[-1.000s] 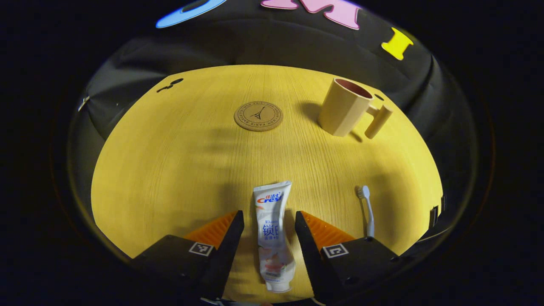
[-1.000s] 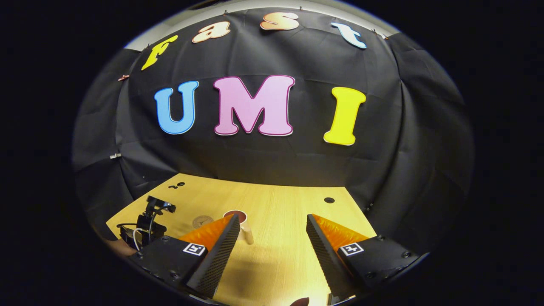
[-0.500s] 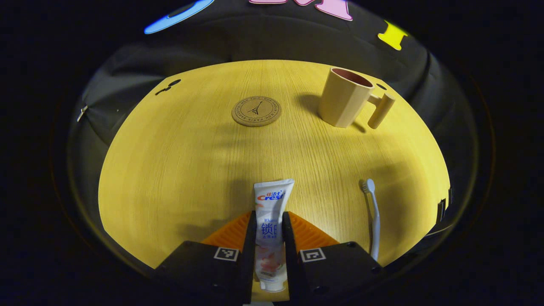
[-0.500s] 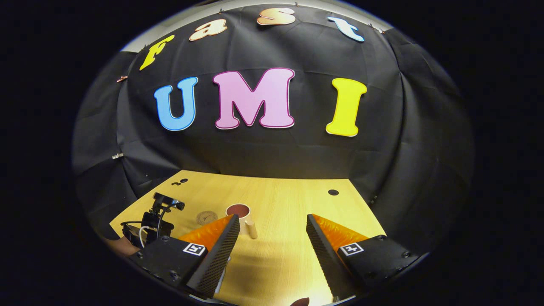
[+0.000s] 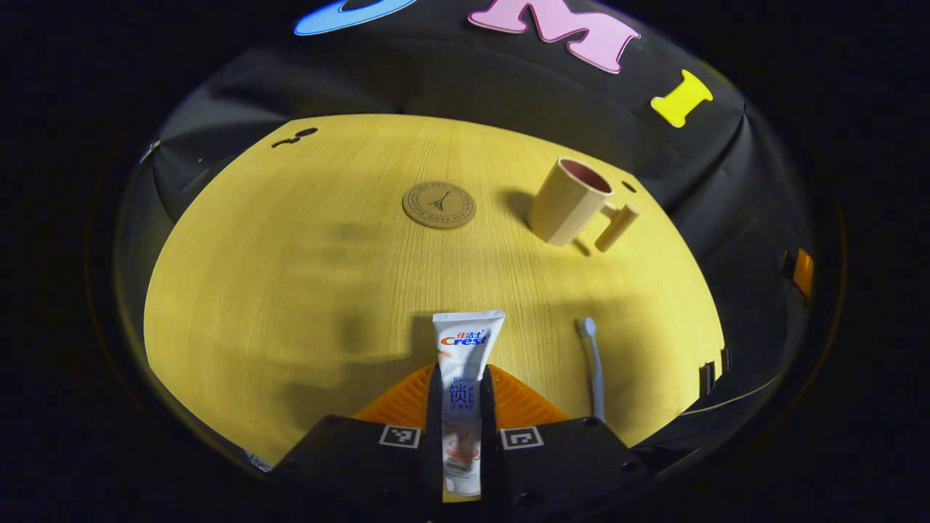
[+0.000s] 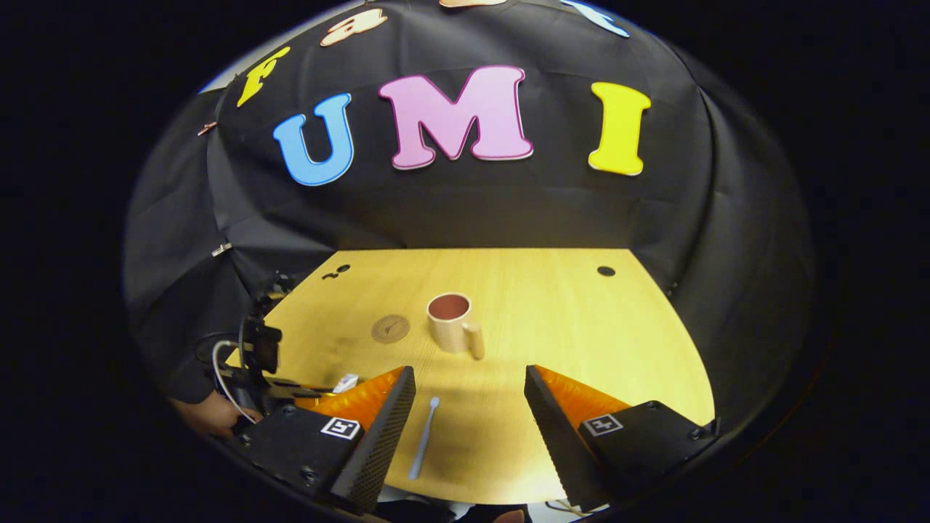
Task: Put the toothbrush and toothpaste on the desktop into the cup, then pick up the cup and place it on the coaster on the desktop.
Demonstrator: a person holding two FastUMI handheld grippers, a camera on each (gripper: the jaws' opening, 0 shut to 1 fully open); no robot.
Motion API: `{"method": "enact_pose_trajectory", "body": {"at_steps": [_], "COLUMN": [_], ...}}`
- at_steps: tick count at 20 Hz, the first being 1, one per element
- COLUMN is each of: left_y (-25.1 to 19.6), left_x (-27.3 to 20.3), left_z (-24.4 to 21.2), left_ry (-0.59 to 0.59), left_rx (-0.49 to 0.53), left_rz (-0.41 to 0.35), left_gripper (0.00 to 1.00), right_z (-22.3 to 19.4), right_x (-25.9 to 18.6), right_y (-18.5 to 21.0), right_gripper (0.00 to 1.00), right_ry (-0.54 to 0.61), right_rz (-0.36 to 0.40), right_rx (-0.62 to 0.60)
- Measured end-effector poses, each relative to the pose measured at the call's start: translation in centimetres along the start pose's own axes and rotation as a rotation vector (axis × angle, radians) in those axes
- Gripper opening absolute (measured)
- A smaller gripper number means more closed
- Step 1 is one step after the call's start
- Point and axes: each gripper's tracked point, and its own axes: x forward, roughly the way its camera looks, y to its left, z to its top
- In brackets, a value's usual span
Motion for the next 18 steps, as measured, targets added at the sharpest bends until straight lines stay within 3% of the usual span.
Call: {"method": "enact_pose_trajectory", "body": {"at_steps": [6, 8, 18], "left_y": [1.7, 2.4, 5.9], "left_x": [-4.7, -5.6, -8.7], "left_z": [0.8, 0.4, -2.3], "left_ry": [-0.075, -0.086, -0.102], "left_rx": [0.013, 0.033, 0.025], "left_rz": [-0.027, -0.03, -0.041], "left_gripper": [0.26, 0.2, 0.25], "right_z": [-5.1, -6.7, -14.2], "right_x": [2.4, 3.5, 9.3], "right_y": [2.3, 3.0, 4.9], "right_gripper": [0.88, 0.85, 0.84], "right_ry": [0.169, 0.214, 0.416], "right_rz": [-0.028, -0.034, -0.087], "right_rx": [0.022, 0.034, -0.053]}}
